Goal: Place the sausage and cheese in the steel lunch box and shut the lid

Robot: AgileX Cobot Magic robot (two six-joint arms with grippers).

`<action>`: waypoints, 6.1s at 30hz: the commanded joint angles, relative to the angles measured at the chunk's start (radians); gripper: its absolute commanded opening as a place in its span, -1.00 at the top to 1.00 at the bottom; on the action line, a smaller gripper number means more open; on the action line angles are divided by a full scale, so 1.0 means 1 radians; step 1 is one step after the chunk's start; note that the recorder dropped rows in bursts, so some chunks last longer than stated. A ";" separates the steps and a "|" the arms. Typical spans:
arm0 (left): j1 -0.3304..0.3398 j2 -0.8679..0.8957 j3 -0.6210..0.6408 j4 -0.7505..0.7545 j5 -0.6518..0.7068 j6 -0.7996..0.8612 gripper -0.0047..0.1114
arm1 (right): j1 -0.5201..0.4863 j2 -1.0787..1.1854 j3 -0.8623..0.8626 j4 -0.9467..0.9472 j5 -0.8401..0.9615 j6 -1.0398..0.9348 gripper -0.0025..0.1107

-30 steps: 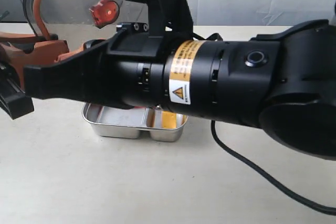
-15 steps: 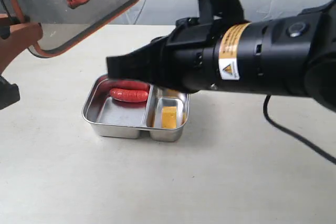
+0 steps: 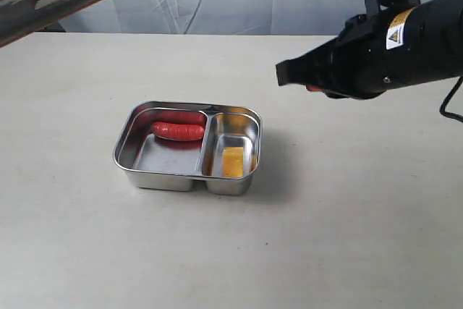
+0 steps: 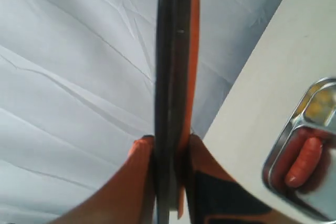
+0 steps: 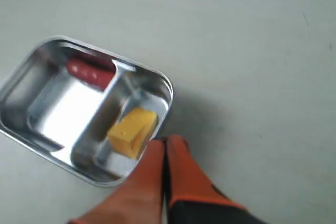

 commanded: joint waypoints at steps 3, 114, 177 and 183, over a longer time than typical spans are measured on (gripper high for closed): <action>0.000 -0.155 -0.007 0.302 0.073 -0.009 0.92 | -0.222 0.165 -0.069 0.728 0.285 -0.685 0.97; -0.157 -0.454 0.127 0.534 0.212 -0.771 0.16 | -0.010 0.161 -0.217 1.255 0.042 -0.666 0.97; -0.157 0.016 0.182 -0.073 -0.064 0.245 0.91 | 0.139 0.036 0.014 1.554 0.459 -0.730 0.97; -0.157 0.016 0.168 -0.071 -0.084 0.250 0.91 | 0.139 0.036 0.014 1.459 0.435 -0.731 0.97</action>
